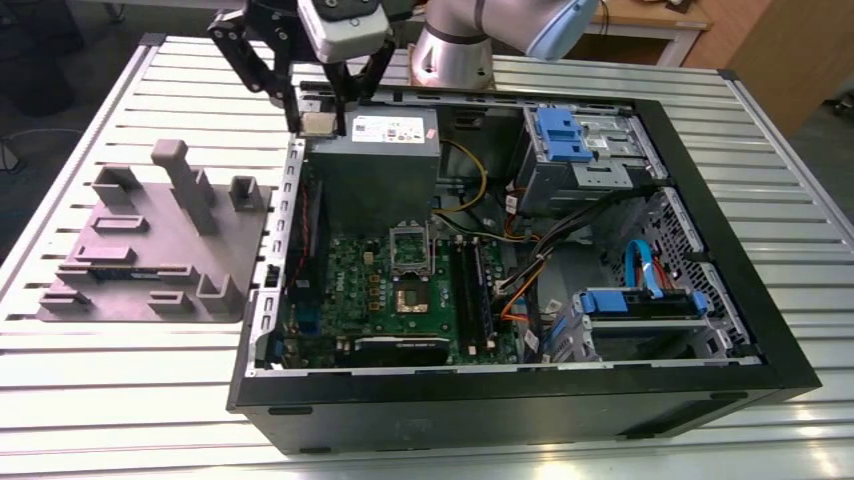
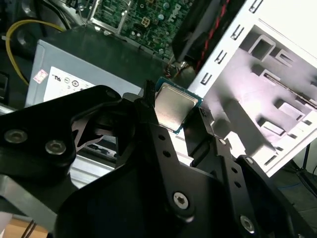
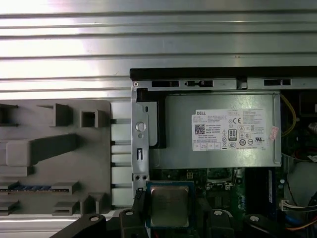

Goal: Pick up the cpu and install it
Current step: 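Pick up the cpu and move it towards the insertion slot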

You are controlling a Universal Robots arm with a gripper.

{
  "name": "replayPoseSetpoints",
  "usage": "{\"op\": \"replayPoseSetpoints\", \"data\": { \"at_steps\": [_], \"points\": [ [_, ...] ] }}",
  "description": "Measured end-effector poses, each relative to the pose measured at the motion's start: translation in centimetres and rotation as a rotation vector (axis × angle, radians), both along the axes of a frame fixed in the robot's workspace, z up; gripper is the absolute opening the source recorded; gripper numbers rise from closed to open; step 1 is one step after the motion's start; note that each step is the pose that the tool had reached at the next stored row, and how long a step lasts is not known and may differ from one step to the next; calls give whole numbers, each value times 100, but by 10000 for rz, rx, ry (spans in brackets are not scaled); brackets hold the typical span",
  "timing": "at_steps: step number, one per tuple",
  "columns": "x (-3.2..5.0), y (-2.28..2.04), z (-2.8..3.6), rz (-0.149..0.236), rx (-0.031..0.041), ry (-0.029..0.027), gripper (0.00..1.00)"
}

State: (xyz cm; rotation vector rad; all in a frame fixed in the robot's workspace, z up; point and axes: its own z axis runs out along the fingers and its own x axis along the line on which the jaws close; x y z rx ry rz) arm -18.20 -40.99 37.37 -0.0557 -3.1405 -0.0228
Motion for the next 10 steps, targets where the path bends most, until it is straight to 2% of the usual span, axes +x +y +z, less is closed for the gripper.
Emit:
{"op": "replayPoseSetpoints", "data": {
  "at_steps": [7, 10],
  "points": [
    [185, 0, -6, 0, 0, 1, 47],
    [290, 0, -8, 0, -1, 4, 47]
  ]
}}
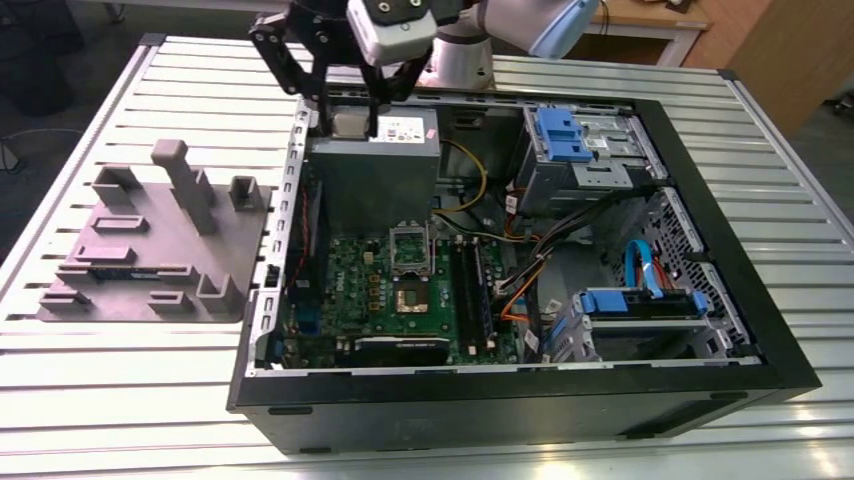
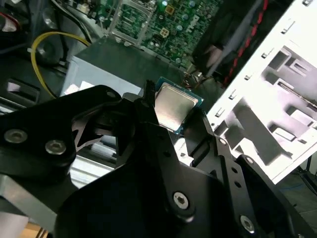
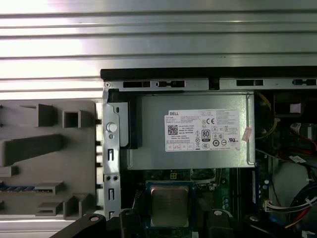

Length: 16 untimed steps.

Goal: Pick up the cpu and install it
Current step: 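Pick up the cpu and move it towards the insertion slot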

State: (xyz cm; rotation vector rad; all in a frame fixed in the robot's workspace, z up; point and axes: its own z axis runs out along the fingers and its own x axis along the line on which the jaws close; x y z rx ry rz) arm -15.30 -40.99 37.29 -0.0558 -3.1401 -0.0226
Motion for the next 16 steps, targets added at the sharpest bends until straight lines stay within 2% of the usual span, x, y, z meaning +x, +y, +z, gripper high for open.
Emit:
{"op": "replayPoseSetpoints", "data": {
  "at_steps": [2, 4, 10, 13, 16],
  "points": [
    [58, 0, -6, 0, 2, 2, 47],
    [79, -23, -17, 1, -1, 5, 47],
    [83, -195, -70, 0, 2, 3, 47],
    [146, -211, -88, -1, 0, 4, 47],
    [276, -212, -101, -1, 0, 4, 47]
  ]
}}
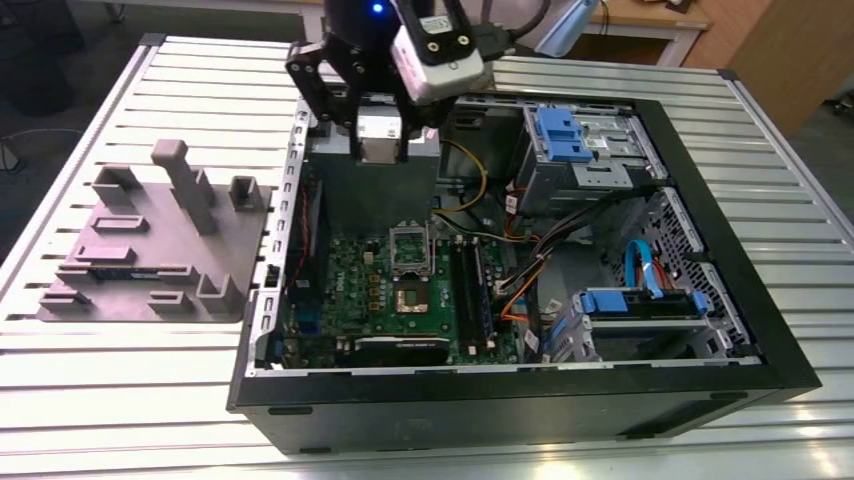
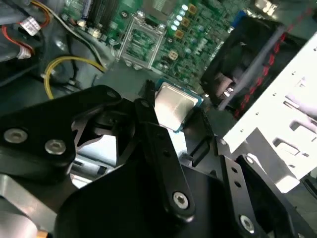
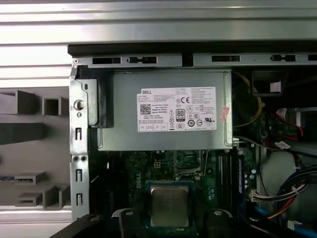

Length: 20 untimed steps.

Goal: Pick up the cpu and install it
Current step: 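Pick up the cpu and move it towards the insertion slot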

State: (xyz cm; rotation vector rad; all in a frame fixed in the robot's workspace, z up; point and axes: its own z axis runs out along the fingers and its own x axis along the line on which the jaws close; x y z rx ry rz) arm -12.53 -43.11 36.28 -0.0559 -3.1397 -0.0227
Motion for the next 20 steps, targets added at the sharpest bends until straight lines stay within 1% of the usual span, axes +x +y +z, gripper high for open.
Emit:
{"op": "replayPoseSetpoints", "data": {
  "at_steps": [4, 16, 17, 18, 20],
  "points": [
    [173, 0, -17, 0, 2, -1, 47],
    [178, 0, -16, -2, -31, 0, 47],
    [181, -6, -16, -3, -66, 0, 47],
    [183, -24, -19, -3, -77, -1, 47],
    [187, -74, -28, -2, -80, -1, 47]
  ]
}}
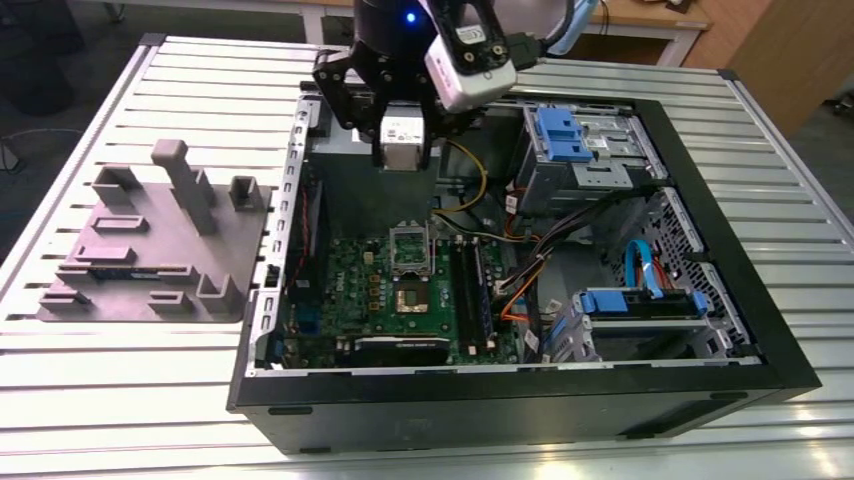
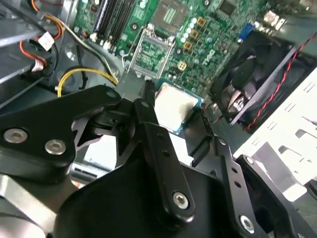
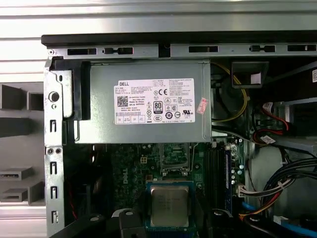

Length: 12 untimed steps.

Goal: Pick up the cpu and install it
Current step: 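Pick up the cpu and move it towards the insertion slot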

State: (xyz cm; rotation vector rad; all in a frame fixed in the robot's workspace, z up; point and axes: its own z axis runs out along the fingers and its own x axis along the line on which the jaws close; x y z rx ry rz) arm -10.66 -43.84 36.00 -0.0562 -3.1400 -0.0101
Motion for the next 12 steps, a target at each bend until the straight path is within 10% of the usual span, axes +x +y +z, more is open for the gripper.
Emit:
{"op": "replayPoseSetpoints", "data": {
  "at_steps": [8, 12],
  "points": [
    [257, -32, -66, 1, -1, -1, 47],
    [258, -32, -66, -1, -1, 0, 47]
  ]
}}
